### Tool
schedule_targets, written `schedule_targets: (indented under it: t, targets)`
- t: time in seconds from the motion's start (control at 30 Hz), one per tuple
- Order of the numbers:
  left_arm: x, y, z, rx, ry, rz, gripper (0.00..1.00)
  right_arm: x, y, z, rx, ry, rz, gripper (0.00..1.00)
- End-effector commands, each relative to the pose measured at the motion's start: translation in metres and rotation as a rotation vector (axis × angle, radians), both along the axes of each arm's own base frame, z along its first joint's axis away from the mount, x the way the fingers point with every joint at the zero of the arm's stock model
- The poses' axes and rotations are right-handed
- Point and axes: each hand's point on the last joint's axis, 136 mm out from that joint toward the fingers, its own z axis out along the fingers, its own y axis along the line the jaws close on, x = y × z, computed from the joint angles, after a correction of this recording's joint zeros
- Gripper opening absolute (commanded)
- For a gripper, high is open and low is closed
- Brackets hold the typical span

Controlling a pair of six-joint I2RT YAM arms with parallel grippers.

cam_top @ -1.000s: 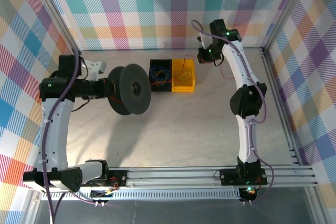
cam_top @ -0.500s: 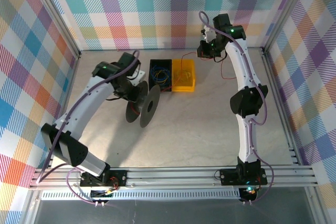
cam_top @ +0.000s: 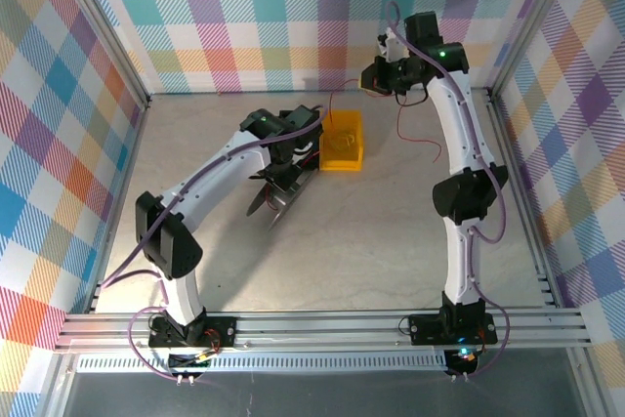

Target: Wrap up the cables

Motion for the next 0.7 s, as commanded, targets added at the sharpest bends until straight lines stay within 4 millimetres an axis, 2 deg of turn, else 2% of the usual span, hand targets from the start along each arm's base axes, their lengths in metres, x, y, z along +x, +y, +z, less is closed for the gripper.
schedule_targets:
  t: [0.0,0.17,0.4,0.5,0.67]
  targets:
    - [-0.02,0.027,0.006,0.149,0.074,-0.02,0.0,-0.006,0.004,0.082,0.151,-0.181,-0.007,0.0]
    - [-0.014,0.024,0.003,0.163,0.079,-0.012,0.0,-0.028,0.015,0.131,0.266,-0.247,0.04,0.0]
    - [0.011,0.021,0.014,0.102,0.042,0.076,0.0,-0.081,0.038,0.176,0.329,-0.316,0.136,0.0]
    - [0.027,0.025,0.021,0.063,0.02,0.134,0.0,-0.106,0.053,0.186,0.343,-0.335,0.184,0.0]
    - [0.05,0.033,0.028,-0.058,0.009,0.229,0.0,-0.132,0.066,0.176,0.361,-0.333,0.193,0.0]
